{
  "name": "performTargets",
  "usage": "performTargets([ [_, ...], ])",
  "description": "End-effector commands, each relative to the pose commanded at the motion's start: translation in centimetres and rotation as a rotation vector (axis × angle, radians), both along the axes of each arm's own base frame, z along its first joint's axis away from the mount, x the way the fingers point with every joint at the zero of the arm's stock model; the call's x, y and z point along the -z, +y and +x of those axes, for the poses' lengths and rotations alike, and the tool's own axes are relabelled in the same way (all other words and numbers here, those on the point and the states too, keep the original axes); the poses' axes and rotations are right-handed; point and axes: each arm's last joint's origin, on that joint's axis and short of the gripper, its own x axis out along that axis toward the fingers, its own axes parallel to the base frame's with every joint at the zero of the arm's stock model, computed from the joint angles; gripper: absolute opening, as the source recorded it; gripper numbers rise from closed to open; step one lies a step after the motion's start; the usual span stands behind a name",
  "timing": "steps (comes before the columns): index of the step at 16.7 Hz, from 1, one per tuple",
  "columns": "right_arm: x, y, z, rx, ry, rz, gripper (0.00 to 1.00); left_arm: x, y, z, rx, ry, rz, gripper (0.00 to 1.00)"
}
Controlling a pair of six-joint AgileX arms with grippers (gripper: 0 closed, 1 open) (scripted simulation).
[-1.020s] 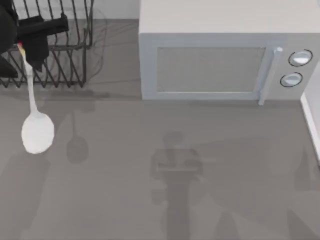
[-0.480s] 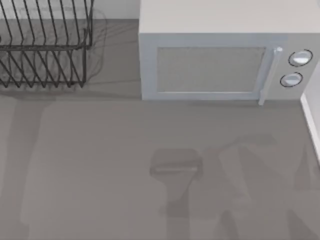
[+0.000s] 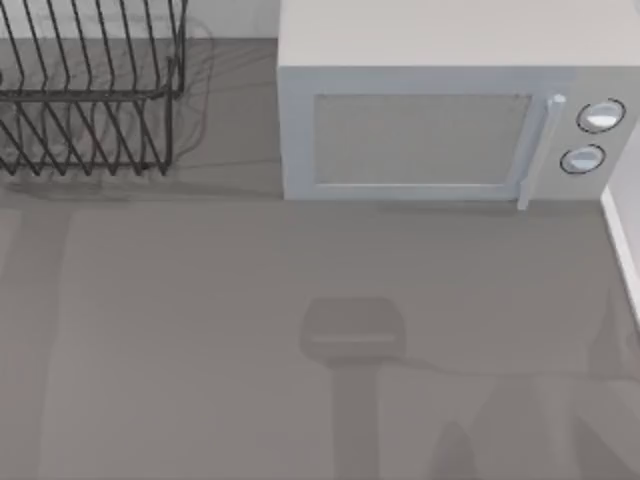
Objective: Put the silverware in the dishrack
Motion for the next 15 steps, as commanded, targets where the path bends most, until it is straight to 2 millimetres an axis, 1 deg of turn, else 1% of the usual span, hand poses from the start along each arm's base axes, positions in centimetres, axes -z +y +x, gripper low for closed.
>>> performTargets([
  [3, 0.0, 0.0, 0.0, 0.000, 0.000, 0.000, 1.00, -0.1, 0.0, 0.1, 0.001, 0.000, 0.000, 0.00],
  [4, 0.0, 0.0, 0.0, 0.000, 0.000, 0.000, 1.00, 0.0, 0.0, 0.4, 0.002, 0.000, 0.000, 0.00],
  [6, 0.0, 0.0, 0.0, 0.000, 0.000, 0.000, 1.00, 0.5, 0.2, 2.2, 0.002, 0.002, 0.000, 0.00],
  [8, 0.0, 0.0, 0.0, 0.000, 0.000, 0.000, 1.00, 1.6, 0.5, 5.0, 0.001, 0.006, -0.002, 0.00],
  [10, 0.0, 0.0, 0.0, 0.000, 0.000, 0.000, 1.00, 3.5, 0.8, 8.6, -0.001, 0.010, -0.002, 0.00],
  [13, 0.0, 0.0, 0.0, 0.000, 0.000, 0.000, 1.00, 7.9, 1.0, 13.8, -0.002, 0.007, 0.000, 0.00],
  [15, 0.0, 0.0, 0.0, 0.000, 0.000, 0.000, 1.00, 11.2, 0.8, 16.4, -0.002, -0.004, 0.002, 0.00],
])
